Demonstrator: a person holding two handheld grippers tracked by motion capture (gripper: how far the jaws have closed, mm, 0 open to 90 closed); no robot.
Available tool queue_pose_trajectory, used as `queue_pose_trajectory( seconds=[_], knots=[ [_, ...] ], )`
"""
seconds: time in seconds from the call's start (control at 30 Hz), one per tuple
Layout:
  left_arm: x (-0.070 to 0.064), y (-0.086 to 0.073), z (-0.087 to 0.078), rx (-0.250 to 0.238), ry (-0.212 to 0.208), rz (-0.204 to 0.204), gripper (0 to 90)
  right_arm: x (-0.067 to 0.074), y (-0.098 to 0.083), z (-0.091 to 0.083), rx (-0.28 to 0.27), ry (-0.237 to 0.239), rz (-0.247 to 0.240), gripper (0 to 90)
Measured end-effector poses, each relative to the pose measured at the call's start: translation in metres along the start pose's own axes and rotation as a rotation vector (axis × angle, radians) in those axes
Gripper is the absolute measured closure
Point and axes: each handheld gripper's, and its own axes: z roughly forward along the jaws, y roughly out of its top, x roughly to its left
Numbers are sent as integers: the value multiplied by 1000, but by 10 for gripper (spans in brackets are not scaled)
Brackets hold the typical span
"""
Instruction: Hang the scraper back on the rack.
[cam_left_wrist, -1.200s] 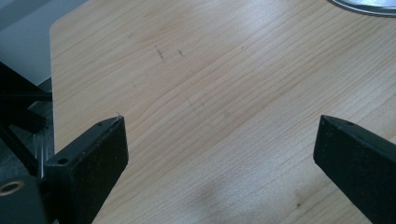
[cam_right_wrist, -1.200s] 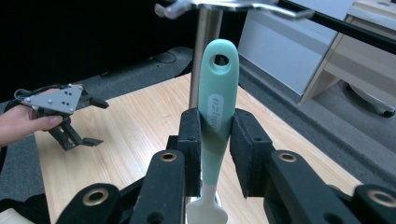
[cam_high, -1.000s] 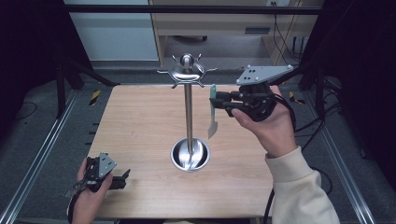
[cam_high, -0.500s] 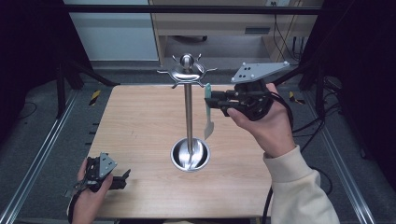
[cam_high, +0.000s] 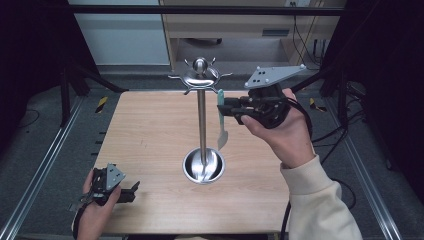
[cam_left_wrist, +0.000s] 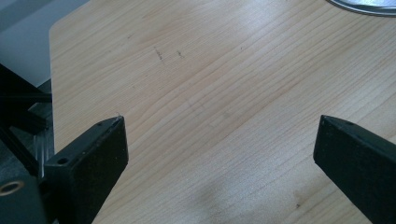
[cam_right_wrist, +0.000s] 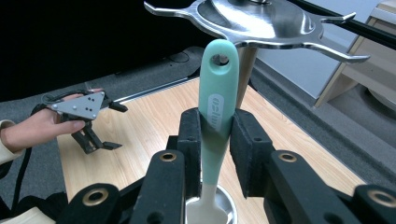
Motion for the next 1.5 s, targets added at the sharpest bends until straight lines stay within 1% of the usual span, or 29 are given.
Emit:
queue_pose_trajectory(
  seconds=[0.1,0.47,0.67,1.0,1.17,1.2,1.5],
  knots=[
    [0,0,0,2,0,0,28,1,1,1,0,2,-2,744],
    [0,0,0,3,-1,3,28,1,4,5,29,1,-3,745],
    [0,0,0,5,-3,6,28,3,6,7,42,-11,2,745],
    [0,0,0,6,-4,7,28,5,11,17,68,-35,3,744],
    [0,0,0,5,-3,7,28,4,9,19,49,-35,11,744],
    [0,0,0,6,-4,7,28,3,7,20,36,-33,10,744],
    [1,0,0,4,0,0,28,4,3,19,7,-35,10,742]
  ],
)
